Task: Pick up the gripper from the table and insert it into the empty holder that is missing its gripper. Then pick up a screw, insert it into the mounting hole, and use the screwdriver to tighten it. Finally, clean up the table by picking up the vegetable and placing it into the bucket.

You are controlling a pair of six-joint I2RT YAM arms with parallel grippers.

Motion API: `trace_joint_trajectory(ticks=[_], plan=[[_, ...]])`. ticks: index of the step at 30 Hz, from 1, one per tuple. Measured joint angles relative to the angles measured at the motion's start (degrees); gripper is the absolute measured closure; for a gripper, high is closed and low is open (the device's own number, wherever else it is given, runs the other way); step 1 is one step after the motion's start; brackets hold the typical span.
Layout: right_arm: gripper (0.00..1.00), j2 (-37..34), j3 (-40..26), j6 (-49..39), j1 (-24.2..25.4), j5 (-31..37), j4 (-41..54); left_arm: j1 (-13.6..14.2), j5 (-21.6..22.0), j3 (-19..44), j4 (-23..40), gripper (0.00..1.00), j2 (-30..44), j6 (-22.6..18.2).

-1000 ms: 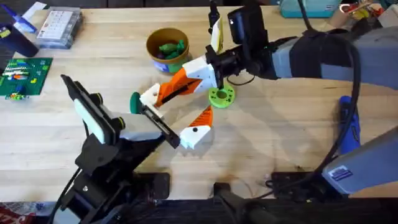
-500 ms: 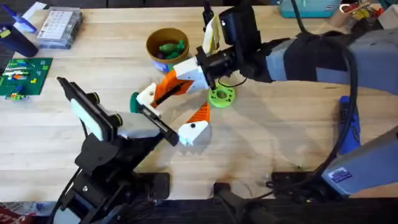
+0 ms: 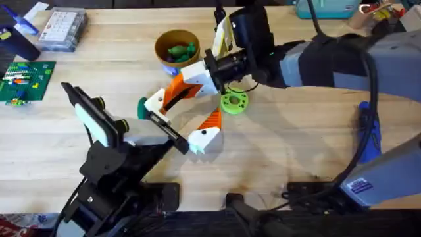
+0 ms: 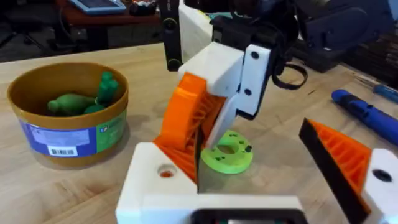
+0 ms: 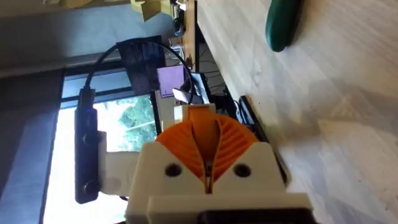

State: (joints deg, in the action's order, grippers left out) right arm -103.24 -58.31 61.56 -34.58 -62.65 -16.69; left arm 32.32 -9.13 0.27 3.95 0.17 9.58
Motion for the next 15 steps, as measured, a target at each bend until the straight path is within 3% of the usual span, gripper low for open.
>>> trace_joint_trajectory(ticks=[15], plan=[[0.981, 0.00, -0.03, 0.43, -0.45, 0.84, -0.56, -0.02, 0.20, 0.00, 0.03, 0.009, 0.25, 0.64]])
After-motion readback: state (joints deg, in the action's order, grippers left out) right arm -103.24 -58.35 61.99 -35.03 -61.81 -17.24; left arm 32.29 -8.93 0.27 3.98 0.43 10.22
